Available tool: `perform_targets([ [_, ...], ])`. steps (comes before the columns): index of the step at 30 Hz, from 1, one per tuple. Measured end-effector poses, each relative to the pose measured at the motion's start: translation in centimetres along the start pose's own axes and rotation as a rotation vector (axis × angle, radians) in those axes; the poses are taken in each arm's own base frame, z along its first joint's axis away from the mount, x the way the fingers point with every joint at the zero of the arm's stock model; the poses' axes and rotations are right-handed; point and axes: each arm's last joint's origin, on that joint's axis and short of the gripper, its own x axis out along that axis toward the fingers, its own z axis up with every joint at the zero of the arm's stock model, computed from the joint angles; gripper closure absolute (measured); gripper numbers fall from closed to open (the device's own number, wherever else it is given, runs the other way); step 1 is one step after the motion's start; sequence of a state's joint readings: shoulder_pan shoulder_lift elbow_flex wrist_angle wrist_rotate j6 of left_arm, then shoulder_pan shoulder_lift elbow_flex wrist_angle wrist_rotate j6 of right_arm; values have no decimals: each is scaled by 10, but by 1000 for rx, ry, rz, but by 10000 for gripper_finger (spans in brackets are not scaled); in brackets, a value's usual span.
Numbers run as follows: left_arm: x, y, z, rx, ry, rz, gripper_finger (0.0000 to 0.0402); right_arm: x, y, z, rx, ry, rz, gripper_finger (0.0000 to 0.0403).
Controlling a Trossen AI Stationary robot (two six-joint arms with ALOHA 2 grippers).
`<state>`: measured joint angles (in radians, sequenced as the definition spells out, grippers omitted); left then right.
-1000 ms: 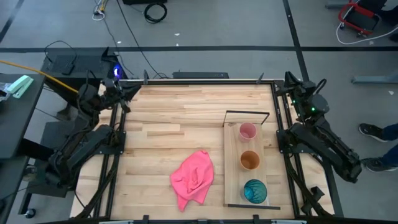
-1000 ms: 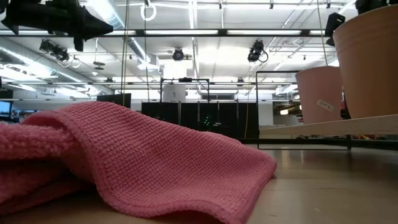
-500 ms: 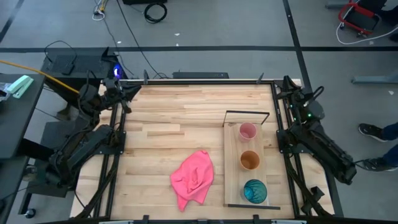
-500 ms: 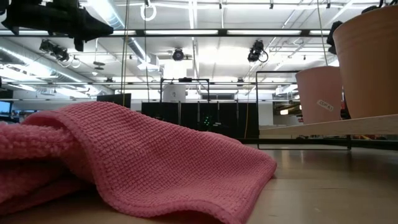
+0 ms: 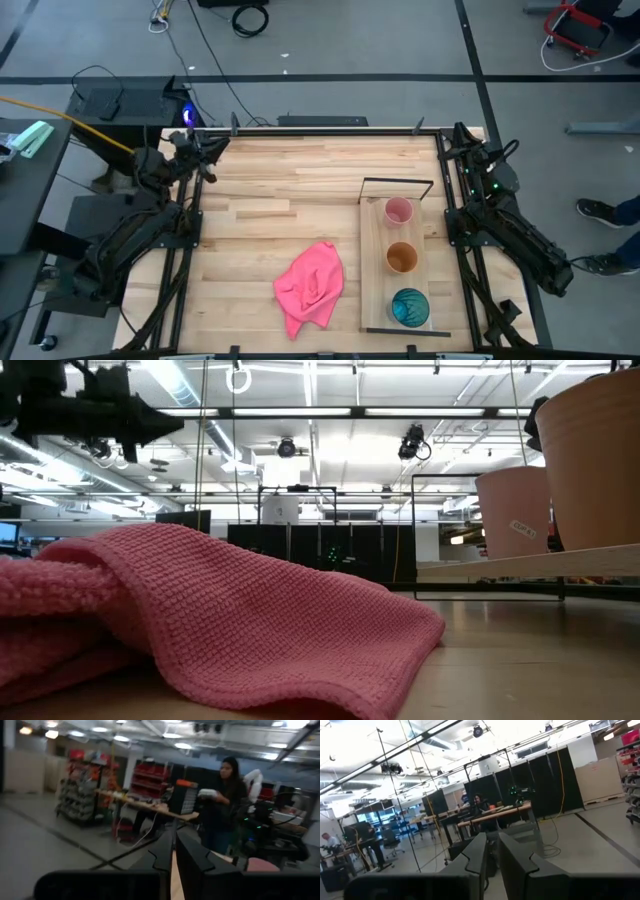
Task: Stack small to large cups/mugs on shelf
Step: Return to Home Position
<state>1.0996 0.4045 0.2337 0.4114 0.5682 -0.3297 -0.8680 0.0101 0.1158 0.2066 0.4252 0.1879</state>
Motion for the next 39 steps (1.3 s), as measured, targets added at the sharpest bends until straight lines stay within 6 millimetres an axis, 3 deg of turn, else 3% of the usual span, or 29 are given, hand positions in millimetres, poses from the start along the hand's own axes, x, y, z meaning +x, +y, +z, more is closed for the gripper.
perform_targets([
  [7,-3,5,-19,-47,26,21,367,0,-1,-3,-9,25,-5,347],
  [13,-4,6,-23,-65,-8,25,361,0,-4,-22,36,25,-5,347],
  [20,-5,-6,5,-6,-187,-89,368,0,-2,-12,28,-55,10,347],
  [26,-2,-14,27,13,-172,-159,371,0,0,2,34,-89,17,347],
  [34,-21,-31,36,35,-198,-220,361,-1,2,8,23,-101,47,347],
  [39,-35,-37,35,34,-225,-151,367,-1,2,8,23,-99,56,347],
])
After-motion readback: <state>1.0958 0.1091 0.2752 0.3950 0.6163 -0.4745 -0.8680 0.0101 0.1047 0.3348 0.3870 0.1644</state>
